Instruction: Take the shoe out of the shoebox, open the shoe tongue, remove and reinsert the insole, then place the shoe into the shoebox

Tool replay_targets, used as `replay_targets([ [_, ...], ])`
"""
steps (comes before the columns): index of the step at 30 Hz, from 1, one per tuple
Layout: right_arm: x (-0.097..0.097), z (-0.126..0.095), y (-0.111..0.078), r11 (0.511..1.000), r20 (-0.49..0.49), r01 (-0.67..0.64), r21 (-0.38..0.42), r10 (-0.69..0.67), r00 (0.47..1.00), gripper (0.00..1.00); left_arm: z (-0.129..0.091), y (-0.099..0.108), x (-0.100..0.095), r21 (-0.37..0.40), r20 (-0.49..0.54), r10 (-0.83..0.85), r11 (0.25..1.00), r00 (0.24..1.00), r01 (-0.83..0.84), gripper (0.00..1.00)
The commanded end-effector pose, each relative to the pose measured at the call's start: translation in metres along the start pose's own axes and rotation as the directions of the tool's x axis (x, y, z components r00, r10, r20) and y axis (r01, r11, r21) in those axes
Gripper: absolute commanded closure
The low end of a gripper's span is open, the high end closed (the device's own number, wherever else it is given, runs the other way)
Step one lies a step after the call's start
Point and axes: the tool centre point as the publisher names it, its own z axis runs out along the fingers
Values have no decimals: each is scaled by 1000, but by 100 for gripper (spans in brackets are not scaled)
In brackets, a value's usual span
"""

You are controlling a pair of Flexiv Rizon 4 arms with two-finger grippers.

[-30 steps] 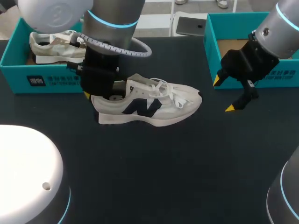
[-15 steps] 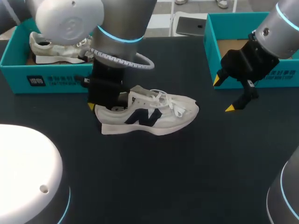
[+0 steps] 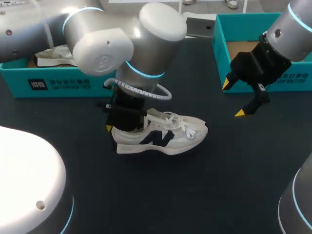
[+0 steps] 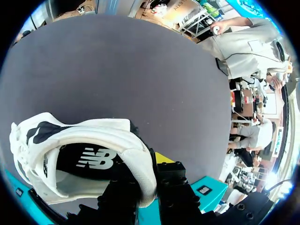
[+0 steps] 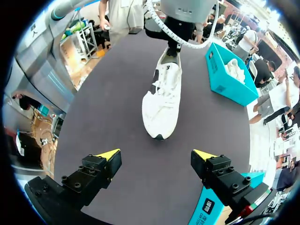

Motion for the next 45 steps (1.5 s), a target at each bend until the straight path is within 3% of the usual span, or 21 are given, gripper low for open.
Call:
replay_targets([
  [1,0,1,0,1000,1,-1,4,1,1000,0,16,4,-11,9,-15,11,1000,1000,-10,100],
  [21,0,1,0,1000,1,-1,4,1,1000,0,55,4,-22,15,-10,36,999,999,-36,100],
  [22,0,1,0,1000,1,-1,4,1,1000,0,55,4,-22,16,-9,36,999,999,-36,96],
  [23,0,1,0,1000,1,-1,4,1,1000,0,55,4,-21,17,-7,36,999,999,-36,71],
  [24,0,1,0,1000,1,-1,4,1,1000,0,54,3,-20,17,-4,35,999,999,-35,58],
  [26,0,1,0,1000,1,-1,4,1,1000,0,51,3,-18,17,6,38,999,999,-38,50],
  [27,0,1,0,1000,1,-1,4,1,1000,0,49,3,-17,15,12,38,999,999,-38,36],
  [31,0,1,0,1000,1,-1,4,1,1000,0,37,2,-8,46,71,43,998,997,-47,16],
  [40,0,1,0,1000,1,-1,4,1,1000,0,-15,-4,39,178,381,-81,984,921,13,12],
  [42,0,1,0,1000,1,-1,4,1,1000,0,-22,-7,48,206,435,-132,977,891,44,8],
  [45,0,1,0,1000,1,-1,4,1,1000,0,-29,-12,61,306,502,-206,951,840,50,0],
])
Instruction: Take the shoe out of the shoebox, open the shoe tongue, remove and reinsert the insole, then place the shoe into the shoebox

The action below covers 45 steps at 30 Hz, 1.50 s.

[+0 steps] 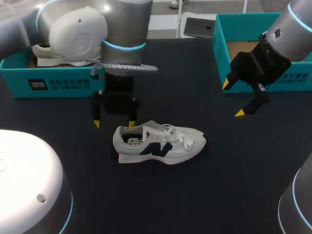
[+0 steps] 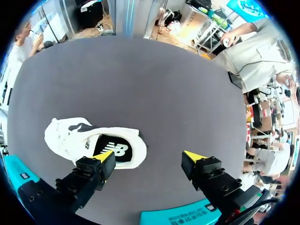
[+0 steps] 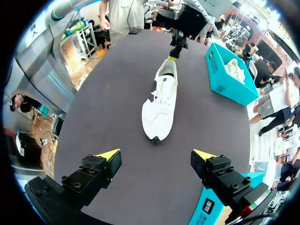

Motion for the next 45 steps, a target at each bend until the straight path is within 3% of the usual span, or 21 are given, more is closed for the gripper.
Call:
replay_targets([
  [1,0,1,0,1000,1,-1,4,1,1000,0,-15,-9,54,133,325,-96,990,941,55,0],
  [13,0,1,0,1000,1,-1,4,1,1000,0,-15,-11,54,137,308,-86,989,948,45,0],
  [18,0,1,0,1000,1,-1,4,1,1000,0,-16,1,72,411,381,-368,889,848,201,0],
  [25,0,1,0,1000,1,-1,4,1,1000,0,-28,1,86,596,432,-623,740,653,312,0],
  [30,0,1,0,1000,1,-1,4,1,1000,0,-20,4,102,738,400,-751,604,526,301,0],
  [38,0,1,0,1000,1,-1,4,1,1000,0,-5,7,132,874,312,-870,420,382,243,0],
  [45,0,1,0,1000,1,-1,4,1,1000,0,-5,7,135,882,307,-869,414,388,228,0],
])
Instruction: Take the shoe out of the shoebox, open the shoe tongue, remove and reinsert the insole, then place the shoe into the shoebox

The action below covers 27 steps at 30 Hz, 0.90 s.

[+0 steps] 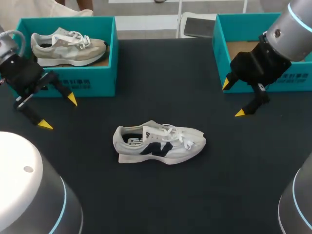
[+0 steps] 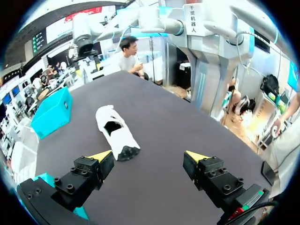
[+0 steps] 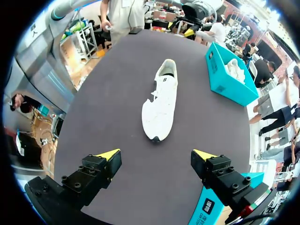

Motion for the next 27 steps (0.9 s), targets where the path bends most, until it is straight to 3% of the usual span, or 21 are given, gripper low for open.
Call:
replay_targets([
  [1,0,1,0,1000,1,-1,4,1,1000,0,3,6,4,209,219,-143,973,965,97,0],
  [9,0,1,0,1000,1,-1,4,1,1000,0,3,6,4,209,219,-143,973,965,97,0],
  [10,0,1,0,1000,1,-1,4,1,1000,0,8,9,1,270,230,-221,950,948,156,0],
  [13,0,1,0,1000,1,-1,4,1,1000,0,16,13,-1,296,284,-293,933,913,207,0],
  [22,0,1,0,1000,1,-1,4,1,1000,0,48,32,-3,308,404,-281,938,870,160,0],
  [27,0,1,0,1000,1,-1,4,1,1000,0,72,48,-6,326,404,-325,925,855,197,0],
])
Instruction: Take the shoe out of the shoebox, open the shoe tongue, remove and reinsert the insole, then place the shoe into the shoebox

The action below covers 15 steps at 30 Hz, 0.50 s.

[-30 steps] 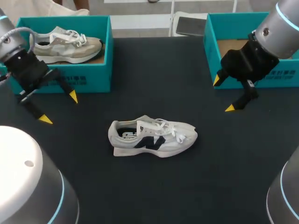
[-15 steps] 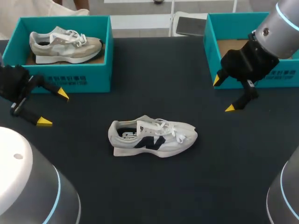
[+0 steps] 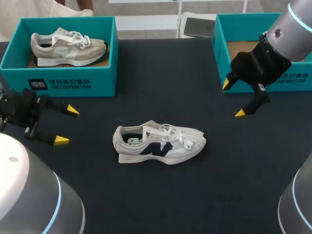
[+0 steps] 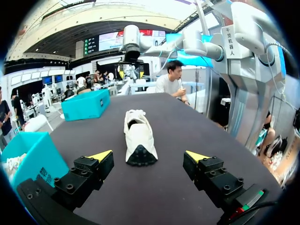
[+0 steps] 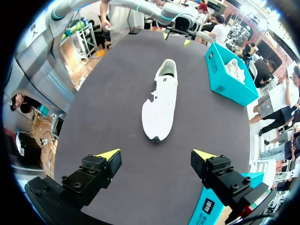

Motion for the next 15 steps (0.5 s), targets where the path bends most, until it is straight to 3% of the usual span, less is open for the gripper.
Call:
replay_targets([
  [1,0,1,0,1000,1,-1,4,1,1000,0,20,18,2,0,117,-14,1000,993,14,0],
  [3,0,1,0,1000,1,-1,4,1,1000,0,27,23,1,27,125,-35,999,992,32,0],
  [9,0,1,0,1000,1,-1,4,1,1000,0,43,39,0,17,121,-37,999,992,36,0],
  [15,0,1,0,1000,1,-1,4,1,1000,0,55,46,1,37,198,-68,997,978,61,0],
])
